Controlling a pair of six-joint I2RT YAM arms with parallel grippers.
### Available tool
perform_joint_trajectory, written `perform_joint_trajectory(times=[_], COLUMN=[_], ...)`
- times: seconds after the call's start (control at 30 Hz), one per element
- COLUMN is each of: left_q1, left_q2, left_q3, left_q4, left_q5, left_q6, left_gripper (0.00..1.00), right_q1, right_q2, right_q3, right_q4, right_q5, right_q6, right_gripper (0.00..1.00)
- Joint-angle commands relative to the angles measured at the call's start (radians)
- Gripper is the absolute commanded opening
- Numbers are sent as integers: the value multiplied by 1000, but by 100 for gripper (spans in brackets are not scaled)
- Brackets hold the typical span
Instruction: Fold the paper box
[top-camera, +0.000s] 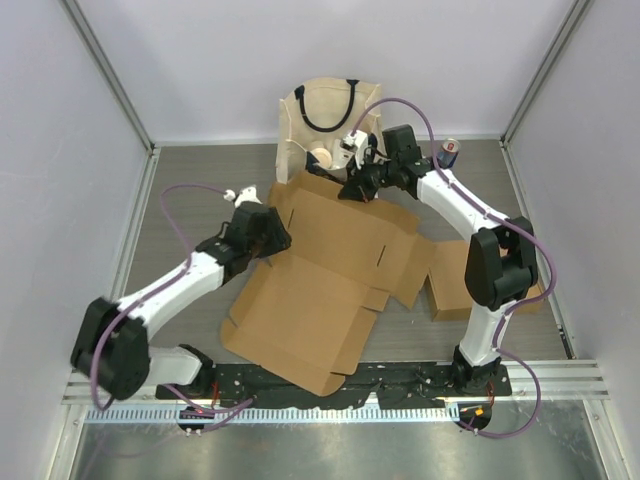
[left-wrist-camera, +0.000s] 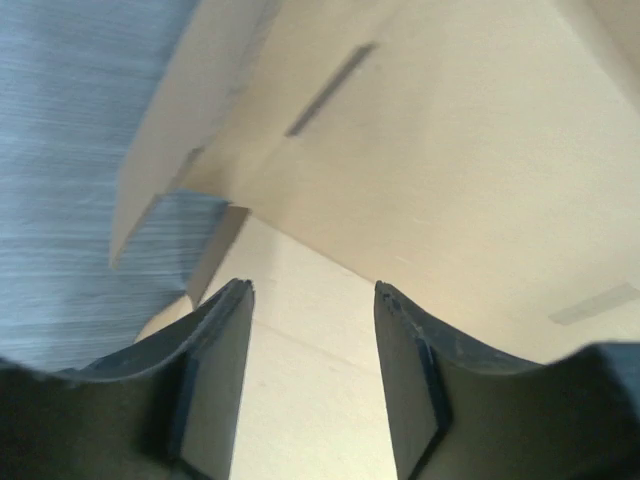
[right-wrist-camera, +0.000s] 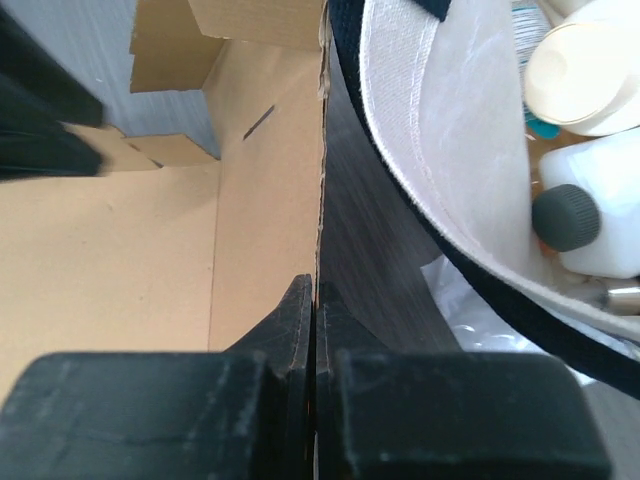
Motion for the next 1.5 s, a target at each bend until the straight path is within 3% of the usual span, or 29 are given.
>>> perform_joint_trajectory(times=[0.0, 0.13, 0.23, 0.47, 0.53, 0.67, 0.73, 0.9, 1.07, 1.33, 1.47], left_q1=[4, 18, 18, 16, 15, 13, -2, 1, -1, -10, -36], left_q2=[-206, -241, -249, -193, -193, -198, -186, -63, 15, 76, 66], left_q3=[40, 129, 226, 260, 220, 200, 204, 359, 424, 480, 459], left_q4=[32, 17, -9, 119, 243, 317, 325, 98, 11, -83, -65], left_q5=[177, 358, 314, 246, 280, 439, 451, 581, 633, 650, 580], left_q6=[-18, -93, 7, 707, 834, 1014, 1138, 1227, 1295, 1328, 1350], left_gripper=[62, 67, 61, 55, 54, 61, 64, 61, 55, 27, 12], right_q1=[42, 96, 113, 126, 129, 134, 137, 139, 139, 137, 140], right_q2=[-96, -131, -169, -206, -209, -208, -200, -200, -206, -222, -237], right_q3=[69, 52, 21, 46, 47, 56, 67, 53, 49, 49, 36], right_q4=[-60, -74, -40, -91, -106, -128, -140, -132, -131, -137, -115], right_q5=[150, 219, 199, 119, 119, 107, 102, 83, 70, 27, 30], right_q6=[-145, -209, -256, -318, -320, -321, -321, -323, -324, -315, -292], right_gripper=[1, 1, 1, 1, 1, 1, 1, 1, 1, 1, 1])
